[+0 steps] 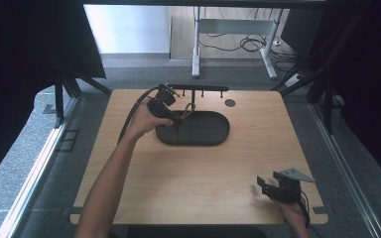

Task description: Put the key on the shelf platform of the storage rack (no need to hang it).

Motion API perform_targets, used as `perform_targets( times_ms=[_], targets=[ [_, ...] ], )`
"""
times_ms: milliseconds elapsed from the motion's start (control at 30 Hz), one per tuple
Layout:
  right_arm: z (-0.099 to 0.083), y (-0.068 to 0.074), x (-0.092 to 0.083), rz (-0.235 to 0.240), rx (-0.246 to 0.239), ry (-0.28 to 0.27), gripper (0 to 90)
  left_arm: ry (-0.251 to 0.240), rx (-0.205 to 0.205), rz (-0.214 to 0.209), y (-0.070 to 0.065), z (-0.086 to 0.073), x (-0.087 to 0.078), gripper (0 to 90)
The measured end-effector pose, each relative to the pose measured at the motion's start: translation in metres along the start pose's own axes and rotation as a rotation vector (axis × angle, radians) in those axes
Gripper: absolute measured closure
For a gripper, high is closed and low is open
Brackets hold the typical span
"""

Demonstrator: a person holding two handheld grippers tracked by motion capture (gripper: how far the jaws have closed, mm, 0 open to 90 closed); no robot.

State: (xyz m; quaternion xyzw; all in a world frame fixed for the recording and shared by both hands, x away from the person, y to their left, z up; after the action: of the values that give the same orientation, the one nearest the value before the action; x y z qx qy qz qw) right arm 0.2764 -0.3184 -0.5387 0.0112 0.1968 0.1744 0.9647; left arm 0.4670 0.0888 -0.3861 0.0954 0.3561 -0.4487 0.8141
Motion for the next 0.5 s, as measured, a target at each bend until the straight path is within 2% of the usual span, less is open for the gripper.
perform_targets(
  times_ms=[200, 267, 400, 500],
  targets=[
    [-0.001, 0.002, 0.001, 0.006, -0.006, 0.016, 28.1, -0.009, -0.028, -0.011, 0.009, 0.004, 0.004, 67.1],
    [-0.002, 0.002, 0.001, 0.009, -0.010, 0.018, 28.0, 0.000, -0.018, 0.007, 0.010, 0.006, 0.006, 67.0],
    [-0.002, 0.002, 0.002, 0.013, -0.008, 0.026, 27.8, -0.017, -0.012, 0.004, 0.012, 0.011, 0.012, 67.0],
    [-0.002, 0.002, 0.002, 0.014, -0.007, 0.027, 27.8, -0.006, -0.008, 0.006, 0.012, 0.013, 0.016, 67.1]
  ],
)
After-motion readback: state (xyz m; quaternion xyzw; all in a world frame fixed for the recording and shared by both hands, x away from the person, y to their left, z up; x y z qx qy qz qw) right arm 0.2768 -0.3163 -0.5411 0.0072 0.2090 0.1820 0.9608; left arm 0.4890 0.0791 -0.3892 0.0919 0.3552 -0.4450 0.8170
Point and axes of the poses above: each handheld gripper's, and its own axes: x roughly forward along the jaws, z roughly out of its top, y roughly to its left, the point moved 1 cm from there along x, roughly forward along the jaws, and after that the axes turned 14 degrees about -y, right-handed, at the moved point
